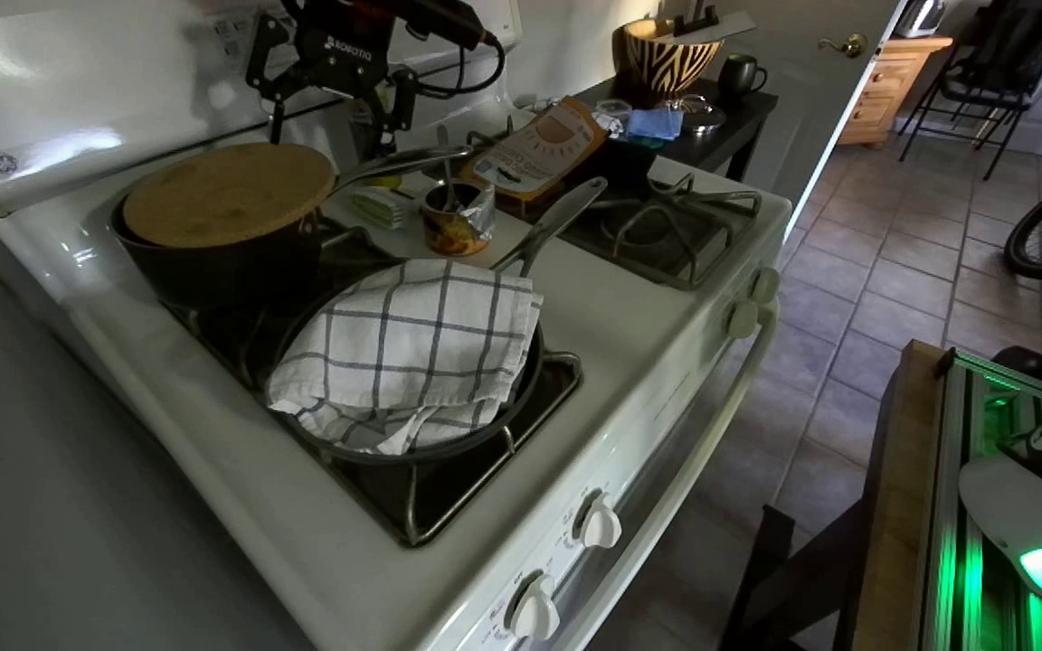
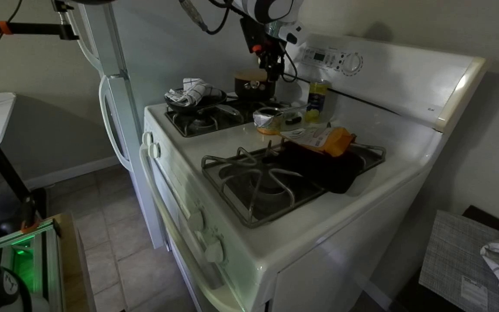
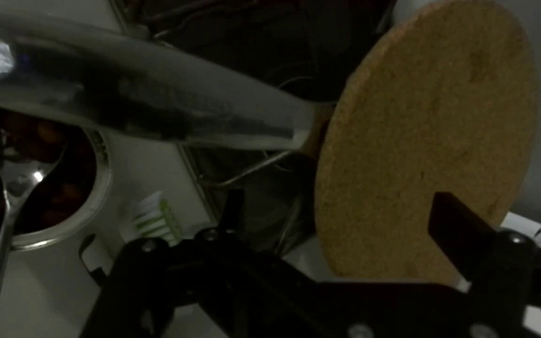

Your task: Put the wooden coaster on the black pot

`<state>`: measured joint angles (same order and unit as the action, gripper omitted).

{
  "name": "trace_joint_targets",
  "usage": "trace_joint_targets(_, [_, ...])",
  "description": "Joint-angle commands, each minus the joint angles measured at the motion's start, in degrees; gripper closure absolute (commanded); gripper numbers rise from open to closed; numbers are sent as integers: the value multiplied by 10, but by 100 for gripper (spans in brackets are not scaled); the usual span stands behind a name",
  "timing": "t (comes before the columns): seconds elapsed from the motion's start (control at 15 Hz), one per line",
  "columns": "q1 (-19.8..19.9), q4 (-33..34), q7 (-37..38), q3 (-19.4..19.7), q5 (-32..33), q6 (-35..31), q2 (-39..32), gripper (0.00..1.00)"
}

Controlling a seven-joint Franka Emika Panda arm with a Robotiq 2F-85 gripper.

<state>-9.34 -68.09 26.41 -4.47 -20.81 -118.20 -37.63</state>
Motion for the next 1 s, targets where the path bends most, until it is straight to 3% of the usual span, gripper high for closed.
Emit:
trace_joint_targets(0.0, [-7,67,-22,-6,32,51,-38,0])
trace_joint_targets(0.27, [-12,111,-75,-11,59,46,-62,0])
trace_joint_targets(0.93, [17,185,-169,-34,22,43,-127,0])
